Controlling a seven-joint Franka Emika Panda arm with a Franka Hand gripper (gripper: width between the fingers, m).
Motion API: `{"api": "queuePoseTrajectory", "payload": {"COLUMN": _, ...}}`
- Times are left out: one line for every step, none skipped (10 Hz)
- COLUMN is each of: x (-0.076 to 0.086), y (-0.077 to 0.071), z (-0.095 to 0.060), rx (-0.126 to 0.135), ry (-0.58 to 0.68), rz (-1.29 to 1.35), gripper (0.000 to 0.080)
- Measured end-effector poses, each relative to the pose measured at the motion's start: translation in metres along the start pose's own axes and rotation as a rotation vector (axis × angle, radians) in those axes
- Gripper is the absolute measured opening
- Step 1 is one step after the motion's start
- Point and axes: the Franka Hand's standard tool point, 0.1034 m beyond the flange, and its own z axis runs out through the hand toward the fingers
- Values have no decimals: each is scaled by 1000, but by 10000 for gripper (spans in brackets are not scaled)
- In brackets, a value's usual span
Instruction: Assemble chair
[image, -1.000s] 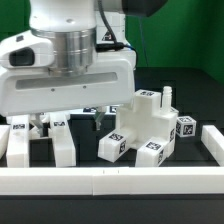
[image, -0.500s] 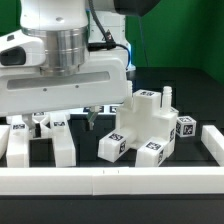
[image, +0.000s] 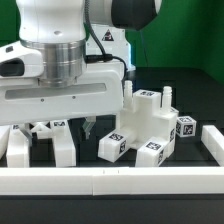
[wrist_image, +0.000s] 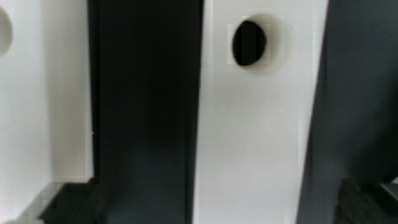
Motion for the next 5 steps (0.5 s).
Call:
{"api": "queuePoseTrajectory", "payload": {"x": 0, "y": 0, "z": 0, "rx": 0, "ry": 0, "rz": 0, "gripper": 648}}
{"api": "queuePoseTrajectory", "payload": {"x": 0, "y": 0, "z": 0, "rx": 0, "ry": -1, "rz": 1, "gripper": 648}}
{"api": "queuePoseTrajectory", "payload": {"x": 0, "y": -3, "z": 2, "rx": 3, "ry": -2, "rz": 1, "gripper": 648}}
{"api": "queuePoseTrajectory", "payload": {"x": 1, "y": -10, "z": 3, "rx": 9, "ry": -3, "rz": -12, "gripper": 648}}
{"api": "queuePoseTrajectory", "payload": {"x": 2, "y": -12, "z": 4, "rx": 13, "ry": -4, "rz": -33, "gripper": 648}}
